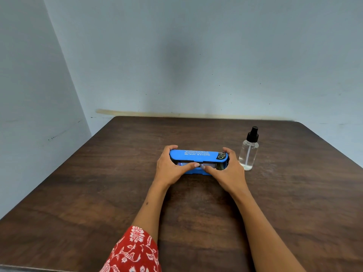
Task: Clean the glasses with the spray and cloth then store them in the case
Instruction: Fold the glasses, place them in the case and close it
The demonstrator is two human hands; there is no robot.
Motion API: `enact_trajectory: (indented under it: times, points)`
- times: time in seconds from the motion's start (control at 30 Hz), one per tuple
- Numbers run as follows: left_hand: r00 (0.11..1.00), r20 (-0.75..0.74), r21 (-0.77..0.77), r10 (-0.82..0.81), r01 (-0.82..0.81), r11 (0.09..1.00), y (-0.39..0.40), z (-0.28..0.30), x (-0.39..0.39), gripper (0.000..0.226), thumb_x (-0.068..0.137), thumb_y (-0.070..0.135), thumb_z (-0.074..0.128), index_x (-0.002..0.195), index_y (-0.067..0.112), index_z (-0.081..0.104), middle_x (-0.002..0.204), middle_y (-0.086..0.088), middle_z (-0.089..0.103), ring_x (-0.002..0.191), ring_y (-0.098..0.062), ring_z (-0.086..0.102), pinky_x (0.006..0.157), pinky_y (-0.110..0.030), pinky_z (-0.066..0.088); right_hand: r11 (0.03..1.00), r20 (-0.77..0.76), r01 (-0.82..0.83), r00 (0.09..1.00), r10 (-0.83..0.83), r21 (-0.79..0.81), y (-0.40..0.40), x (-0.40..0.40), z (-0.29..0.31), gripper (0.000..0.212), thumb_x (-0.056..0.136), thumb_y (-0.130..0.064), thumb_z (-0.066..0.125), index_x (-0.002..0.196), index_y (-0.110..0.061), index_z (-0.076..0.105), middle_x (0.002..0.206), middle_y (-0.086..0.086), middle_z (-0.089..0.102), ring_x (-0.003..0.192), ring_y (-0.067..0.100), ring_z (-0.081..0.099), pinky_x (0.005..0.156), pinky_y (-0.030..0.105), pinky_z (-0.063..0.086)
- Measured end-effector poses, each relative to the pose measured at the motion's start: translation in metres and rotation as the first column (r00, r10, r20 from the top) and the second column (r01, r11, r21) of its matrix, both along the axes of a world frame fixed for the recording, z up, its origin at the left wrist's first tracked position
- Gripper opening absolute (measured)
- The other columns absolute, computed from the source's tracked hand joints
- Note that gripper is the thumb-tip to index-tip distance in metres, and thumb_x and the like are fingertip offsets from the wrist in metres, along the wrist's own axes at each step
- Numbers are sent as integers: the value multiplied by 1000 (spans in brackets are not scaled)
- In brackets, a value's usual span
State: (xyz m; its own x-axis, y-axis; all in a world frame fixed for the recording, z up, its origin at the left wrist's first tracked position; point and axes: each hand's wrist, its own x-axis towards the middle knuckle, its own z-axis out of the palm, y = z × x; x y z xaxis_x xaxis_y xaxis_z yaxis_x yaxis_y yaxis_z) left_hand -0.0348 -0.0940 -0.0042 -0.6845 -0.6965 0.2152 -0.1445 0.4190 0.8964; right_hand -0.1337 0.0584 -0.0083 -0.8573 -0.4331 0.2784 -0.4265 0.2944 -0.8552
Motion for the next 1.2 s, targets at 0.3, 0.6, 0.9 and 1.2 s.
enact_trajectory:
  times: [0.3,0.6,0.9,1.2]
  points:
    - [995,-46,8,88,-88,996,3,-4,-6,68,68,19,82,125,16,47,114,1,53,103,-10,50,85,-20,41,998,34,39,999,-37,-48,-6,-5,-3,68,75,-17,76,134,-16,42,115,-4,54,106,8,48,89,20,38]
    - [989,-7,-37,145,-145,989,8,-4,-12,71,70,13,78,131,15,42,122,-4,51,111,-12,48,88,-19,39,987,22,146,989,-145,-68,-15,-8,-8,59,72,-18,75,125,-20,49,115,0,58,104,13,55,89,28,46]
    - [995,33,-78,93,-90,993,5,-3,-8,81,65,29,80,134,18,38,129,-1,48,117,-15,45,94,-26,39,992,31,117,993,-116,-49,-12,-4,-4,63,71,-22,75,128,-20,47,117,-1,57,103,11,54,86,23,43]
    - [993,-66,11,97,-96,995,9,-1,-4,28,84,51,57,99,27,57,104,5,59,97,-9,56,71,-17,42,999,-1,19,1000,-19,-26,-5,1,-2,51,79,-38,67,124,-23,48,116,-3,55,105,13,53,86,25,42]
